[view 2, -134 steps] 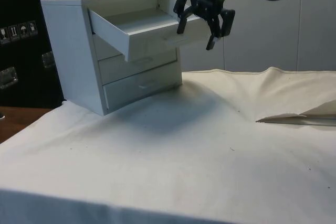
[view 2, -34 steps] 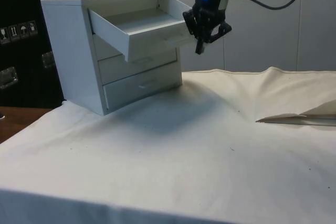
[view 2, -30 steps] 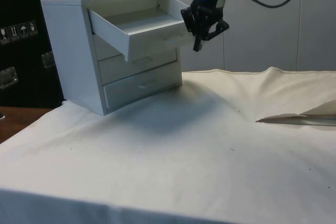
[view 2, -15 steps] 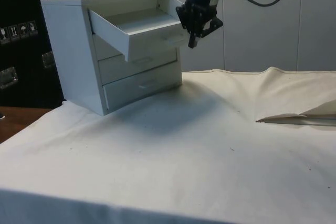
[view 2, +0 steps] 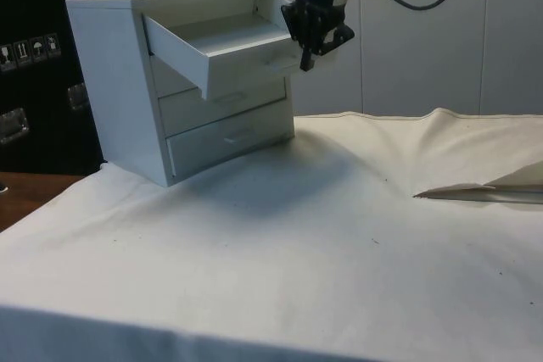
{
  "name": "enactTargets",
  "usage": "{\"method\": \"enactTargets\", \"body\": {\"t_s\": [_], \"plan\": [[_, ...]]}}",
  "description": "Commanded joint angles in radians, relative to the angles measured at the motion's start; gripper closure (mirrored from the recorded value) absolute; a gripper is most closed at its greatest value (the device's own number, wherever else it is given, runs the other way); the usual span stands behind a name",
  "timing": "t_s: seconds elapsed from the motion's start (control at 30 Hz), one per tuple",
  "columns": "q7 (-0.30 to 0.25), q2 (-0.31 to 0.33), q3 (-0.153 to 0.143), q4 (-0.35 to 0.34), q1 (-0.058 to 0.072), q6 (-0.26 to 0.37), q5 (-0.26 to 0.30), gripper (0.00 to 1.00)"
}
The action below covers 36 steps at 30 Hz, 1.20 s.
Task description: Open the drawer, then close it.
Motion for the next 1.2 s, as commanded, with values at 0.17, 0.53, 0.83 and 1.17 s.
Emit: {"method": "enactTargets", "body": {"t_s": [0.17, 0.53, 0.83, 1.17], "plan": [[0.047, 0.011, -0.003, 0.021, -0.015, 0.005, -0.062, 1.00], [0.070, 0.014, -0.021, 0.025, -0.004, 0.003, -0.088, 1.00], [0.068, 0.023, -0.032, 0.038, -0.005, 0.016, -0.087, 1.00], [0.087, 0.025, -0.053, 0.048, -0.014, 0.058, -0.106, 1.00]]}}
